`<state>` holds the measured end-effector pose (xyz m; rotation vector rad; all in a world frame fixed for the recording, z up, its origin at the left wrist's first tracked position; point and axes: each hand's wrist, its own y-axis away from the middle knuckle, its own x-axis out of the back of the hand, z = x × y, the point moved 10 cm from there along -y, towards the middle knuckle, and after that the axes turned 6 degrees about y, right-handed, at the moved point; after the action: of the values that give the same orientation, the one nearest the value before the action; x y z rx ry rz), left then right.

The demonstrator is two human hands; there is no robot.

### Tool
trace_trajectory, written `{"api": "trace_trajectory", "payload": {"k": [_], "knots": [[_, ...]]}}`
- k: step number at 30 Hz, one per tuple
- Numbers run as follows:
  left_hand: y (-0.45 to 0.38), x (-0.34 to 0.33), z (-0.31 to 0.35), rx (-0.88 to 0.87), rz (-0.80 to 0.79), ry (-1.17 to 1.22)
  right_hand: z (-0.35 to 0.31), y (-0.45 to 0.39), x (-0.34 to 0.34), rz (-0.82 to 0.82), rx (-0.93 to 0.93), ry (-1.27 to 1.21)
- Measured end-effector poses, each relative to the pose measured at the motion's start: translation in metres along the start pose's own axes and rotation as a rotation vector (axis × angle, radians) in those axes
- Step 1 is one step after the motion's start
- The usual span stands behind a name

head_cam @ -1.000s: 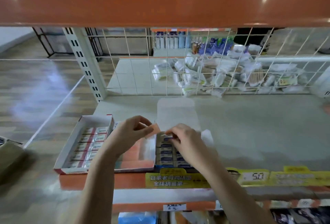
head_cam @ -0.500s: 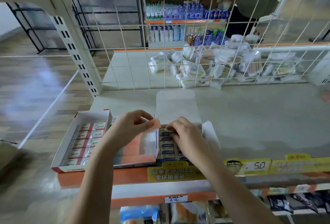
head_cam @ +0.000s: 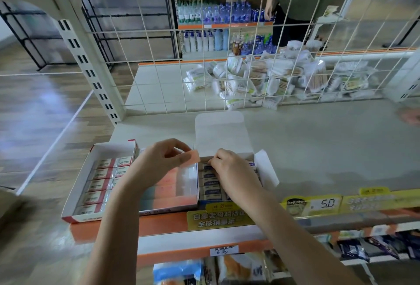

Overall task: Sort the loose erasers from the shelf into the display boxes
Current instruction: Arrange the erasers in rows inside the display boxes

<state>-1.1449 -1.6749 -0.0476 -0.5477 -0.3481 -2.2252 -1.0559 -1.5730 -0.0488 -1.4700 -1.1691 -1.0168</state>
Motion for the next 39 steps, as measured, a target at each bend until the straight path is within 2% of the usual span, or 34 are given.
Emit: {"api": "trace_trajectory", "payload": {"k": [10, 15, 18, 21, 27, 32, 39], "knots": [[0.006, 0.018, -0.004, 0.029, 0.04, 0.017, -0.01, -0.005, -0.002, 0.016, 0.06, 0.042], [0.01, 0.032, -0.014, 0.073, 0.041, -0.039, -0.002, -0.006, 0.005, 0.036, 0.004, -0.067], [0.011, 0.03, -0.018, 0.083, -0.003, -0.093, -0.003, -0.004, 0.016, 0.041, -0.048, -0.181], [0.007, 0.022, -0.015, 0.078, -0.049, -0.182, -0.012, -0.002, 0.014, -0.048, -0.069, -0.247], [0.003, 0.0, -0.01, 0.03, -0.21, -0.405, -0.017, -0.001, 0.003, -0.177, -0.141, -0.192], [0.003, -0.013, -0.01, 0.022, -0.327, -0.446, -0.017, -0.002, 0.003, -0.22, -0.166, -0.197], [0.005, -0.026, -0.004, 0.005, -0.394, -0.503, -0.017, 0.001, 0.002, -0.214, -0.181, -0.23]]}}
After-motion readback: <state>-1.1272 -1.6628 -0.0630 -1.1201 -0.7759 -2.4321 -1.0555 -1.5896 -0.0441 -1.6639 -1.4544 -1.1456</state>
